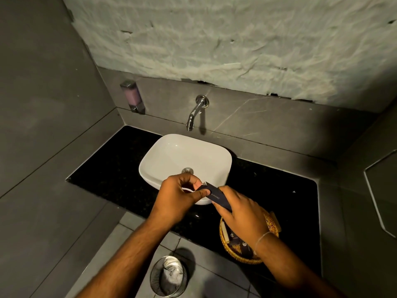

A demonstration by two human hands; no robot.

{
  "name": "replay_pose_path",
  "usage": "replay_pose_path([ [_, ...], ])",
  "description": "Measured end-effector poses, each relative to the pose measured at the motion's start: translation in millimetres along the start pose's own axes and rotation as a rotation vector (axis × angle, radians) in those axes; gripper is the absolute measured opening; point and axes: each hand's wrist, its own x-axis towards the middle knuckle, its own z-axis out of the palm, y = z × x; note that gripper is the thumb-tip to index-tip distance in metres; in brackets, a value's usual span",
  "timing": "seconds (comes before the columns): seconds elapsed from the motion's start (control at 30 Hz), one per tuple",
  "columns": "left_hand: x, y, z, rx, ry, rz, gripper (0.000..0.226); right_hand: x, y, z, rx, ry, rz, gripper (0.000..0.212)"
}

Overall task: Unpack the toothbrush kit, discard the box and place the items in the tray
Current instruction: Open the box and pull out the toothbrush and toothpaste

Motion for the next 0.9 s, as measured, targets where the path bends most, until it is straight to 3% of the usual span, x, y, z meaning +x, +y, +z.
replay_pose_path([
  [0.1,-1,0,2,0.021,0.011,0.039,0.020,1,0,0,0.074,-0.013,0.048,0.039],
  [0.27,0,2,-2,0.105,-0.012,0.163,0.053,3,-1,0,0.255,-0.074,0.082,0.046],
  [0.4,1,-4,-9,0.157,0.073,0.197,0.025,5,-2,-4,0.330,-0.061,0.084,0.045],
  [0.53,-2,-7,-16,0.207,0.078,0.255,0.015,5,-4,-8,0.368,-0.041,0.069,0.041],
  [0.67,-9,-1,-22,0.385,0.099,0.278,0.047,5,-6,-10,0.414,-0.065,0.065,0.040],
  [0.9,-6,-8,-21,0.099,0.011,0.405,0.032,5,-12,-12,0.491,-0.085,0.081,0.043],
])
